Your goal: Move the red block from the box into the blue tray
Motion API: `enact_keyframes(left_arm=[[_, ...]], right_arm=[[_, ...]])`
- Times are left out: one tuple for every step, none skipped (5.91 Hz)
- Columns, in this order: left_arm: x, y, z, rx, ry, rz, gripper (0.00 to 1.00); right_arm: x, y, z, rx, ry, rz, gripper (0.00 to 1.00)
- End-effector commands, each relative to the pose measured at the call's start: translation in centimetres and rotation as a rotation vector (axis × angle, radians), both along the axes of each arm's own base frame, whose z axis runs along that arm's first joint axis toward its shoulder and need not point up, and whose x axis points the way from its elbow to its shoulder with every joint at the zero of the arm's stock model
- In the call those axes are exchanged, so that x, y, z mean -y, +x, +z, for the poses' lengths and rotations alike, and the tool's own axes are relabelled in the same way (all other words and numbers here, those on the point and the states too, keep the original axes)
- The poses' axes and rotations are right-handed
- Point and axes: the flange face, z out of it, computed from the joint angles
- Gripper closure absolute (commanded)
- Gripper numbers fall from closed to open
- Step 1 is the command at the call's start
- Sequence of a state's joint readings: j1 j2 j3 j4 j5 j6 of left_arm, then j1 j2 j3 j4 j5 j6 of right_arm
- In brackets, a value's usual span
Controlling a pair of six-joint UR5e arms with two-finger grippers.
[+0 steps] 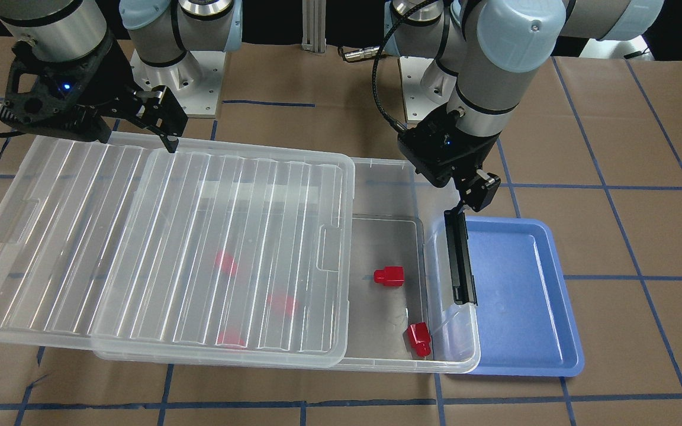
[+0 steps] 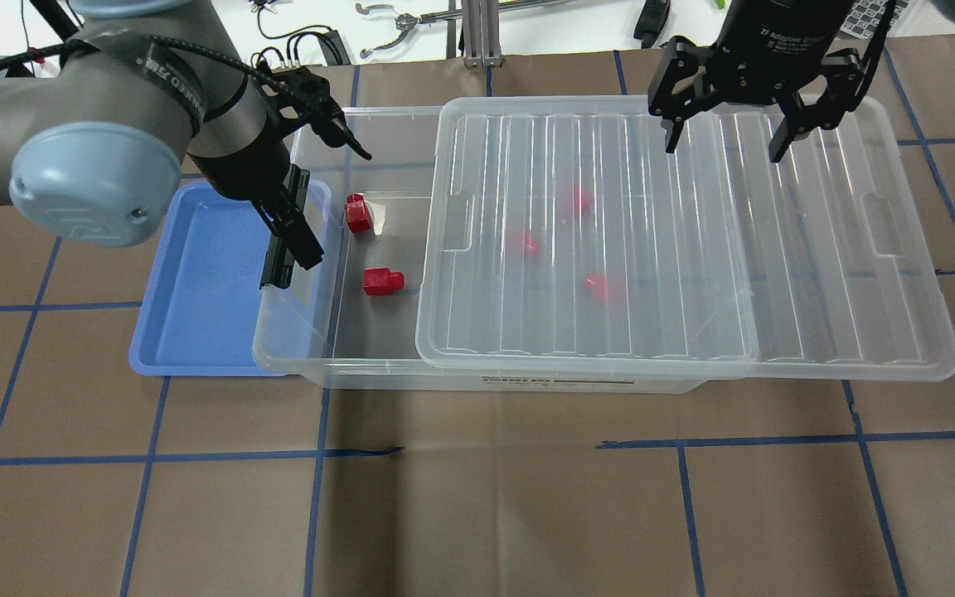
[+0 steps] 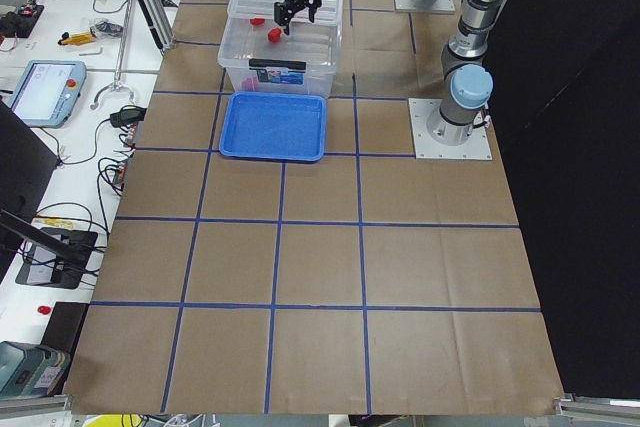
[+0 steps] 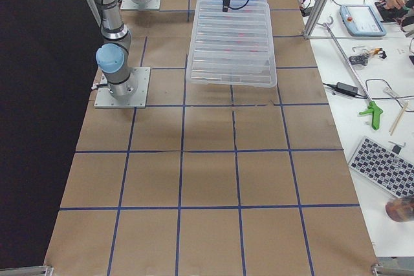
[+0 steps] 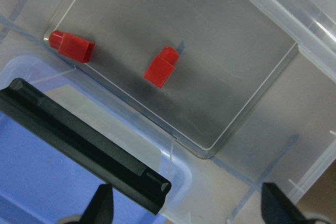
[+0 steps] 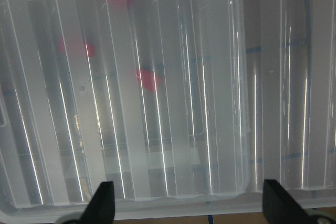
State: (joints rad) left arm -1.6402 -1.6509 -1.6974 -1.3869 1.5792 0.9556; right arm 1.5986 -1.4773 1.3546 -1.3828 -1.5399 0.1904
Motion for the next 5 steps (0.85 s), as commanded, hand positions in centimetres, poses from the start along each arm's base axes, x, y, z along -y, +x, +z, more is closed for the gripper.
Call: enact_keyframes(left_arm=[[-0.1,-0.1,-2.1,-0.011,0.026,-0.178,0.01],[0.2,-0.1,-2.1,-0.014,0.02,-0.287,0.03],[0.8,-0.3,-2.5,-0.017,-0.013,-0.414,0.08],[1.9,-0.9,-3.6,-0.016,-0.041,-0.476,0.08],[3.7,-2.7,-6.2,-0.005,-0.088,-0.53,0.08]], right_arm=[[0.0,0.1,-0.1,0.006,0.002,-0.002,0.0],[0.0,0.0,-0.2,0.004,0.005,0.001,0.0],[0.0,0.0,-0.2,0.004,0.005,0.003,0.0],[-0.1,0.0,-0.1,0.005,0.001,0.003,0.0],[-0.2,0.0,0.1,0.003,-0.002,0.003,0.0]])
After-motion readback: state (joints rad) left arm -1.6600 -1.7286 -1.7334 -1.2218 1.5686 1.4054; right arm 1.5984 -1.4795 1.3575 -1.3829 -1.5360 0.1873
